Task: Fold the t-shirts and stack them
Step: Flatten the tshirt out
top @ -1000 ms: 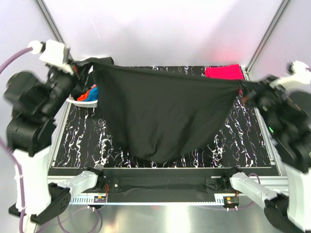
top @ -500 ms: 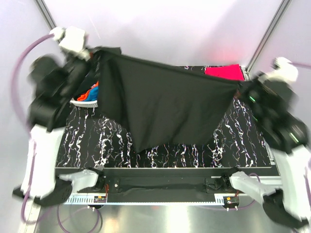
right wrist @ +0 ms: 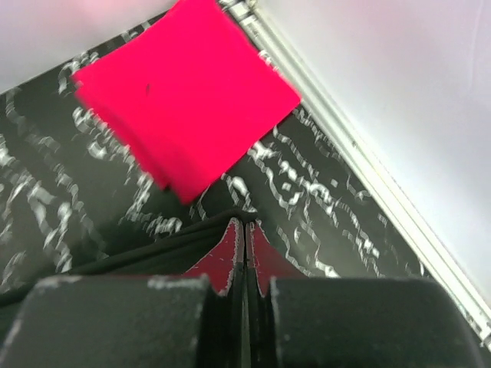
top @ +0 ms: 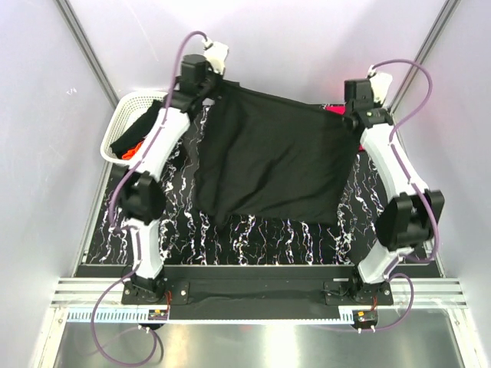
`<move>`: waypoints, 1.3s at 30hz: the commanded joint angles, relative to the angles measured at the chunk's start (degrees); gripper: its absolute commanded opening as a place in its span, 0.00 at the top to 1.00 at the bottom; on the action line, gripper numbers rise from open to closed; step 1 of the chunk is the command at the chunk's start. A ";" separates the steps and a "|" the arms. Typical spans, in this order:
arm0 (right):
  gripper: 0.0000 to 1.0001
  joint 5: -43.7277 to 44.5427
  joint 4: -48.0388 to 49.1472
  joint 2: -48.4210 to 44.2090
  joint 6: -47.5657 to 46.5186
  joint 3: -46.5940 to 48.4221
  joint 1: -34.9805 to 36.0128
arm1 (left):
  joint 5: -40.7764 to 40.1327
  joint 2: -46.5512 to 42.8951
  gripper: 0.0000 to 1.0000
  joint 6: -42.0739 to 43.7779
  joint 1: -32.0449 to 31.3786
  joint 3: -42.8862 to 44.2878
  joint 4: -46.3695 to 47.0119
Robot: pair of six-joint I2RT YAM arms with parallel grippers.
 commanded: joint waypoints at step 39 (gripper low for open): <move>0.46 -44.57 -8.70 -11.59 8.80 -25.92 -0.64 | 15.74 -10.60 0.38 -52.58 -0.30 -55.50 11.98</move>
